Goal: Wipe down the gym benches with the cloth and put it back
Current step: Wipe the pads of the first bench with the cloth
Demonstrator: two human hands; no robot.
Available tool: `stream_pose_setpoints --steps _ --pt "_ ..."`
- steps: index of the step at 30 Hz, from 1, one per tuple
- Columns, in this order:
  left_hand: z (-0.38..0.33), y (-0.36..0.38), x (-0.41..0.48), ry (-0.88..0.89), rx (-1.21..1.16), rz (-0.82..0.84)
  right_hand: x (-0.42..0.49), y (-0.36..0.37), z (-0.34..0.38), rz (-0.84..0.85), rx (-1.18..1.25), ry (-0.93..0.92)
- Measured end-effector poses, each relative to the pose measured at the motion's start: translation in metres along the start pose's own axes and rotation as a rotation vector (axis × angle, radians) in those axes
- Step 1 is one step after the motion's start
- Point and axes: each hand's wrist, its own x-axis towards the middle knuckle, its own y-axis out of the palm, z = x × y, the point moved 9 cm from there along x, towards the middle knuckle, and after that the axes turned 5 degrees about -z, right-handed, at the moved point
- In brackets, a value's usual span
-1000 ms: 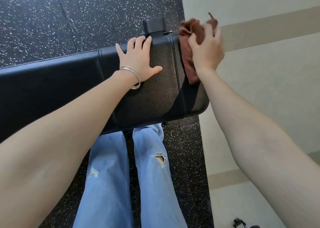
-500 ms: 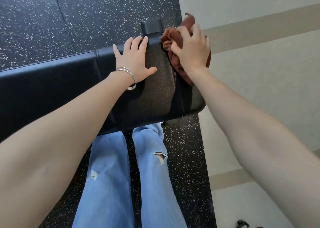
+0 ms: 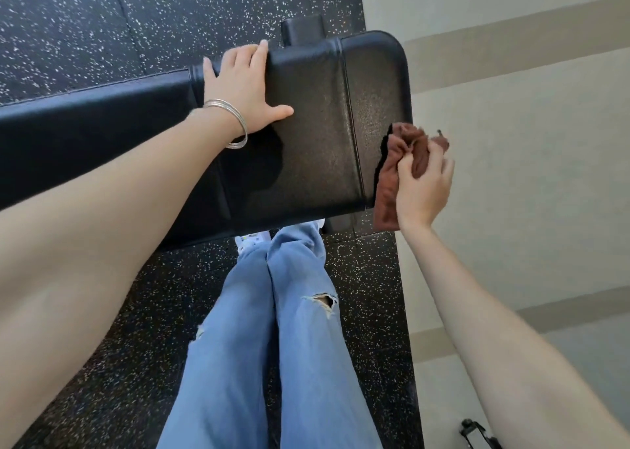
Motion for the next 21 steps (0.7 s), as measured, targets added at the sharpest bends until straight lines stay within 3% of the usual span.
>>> stream_pose_setpoints --steps 3,7,14,16,19,21 --pt "0.012 -0.002 -0.004 -0.011 0.001 -0.025 -0.044 0.004 0.014 -0.067 0.007 0.018" --pt "0.025 -0.003 -0.018 -0.019 0.028 -0.012 -0.078 0.037 0.090 0.009 -0.090 -0.260" --pt "0.047 -0.002 -0.033 -0.031 0.057 0.024 -0.001 0.075 0.191 0.112 -0.311 -0.524" --pt "0.046 -0.002 -0.033 -0.029 0.052 0.036 0.029 0.086 0.209 0.171 -0.371 -0.518" --pt "0.046 -0.003 -0.032 -0.057 0.033 0.043 0.071 0.108 0.220 0.322 -0.435 -0.312" --pt "0.046 -0.004 -0.032 -0.073 0.011 0.034 0.073 0.114 0.225 0.343 -0.457 -0.284"
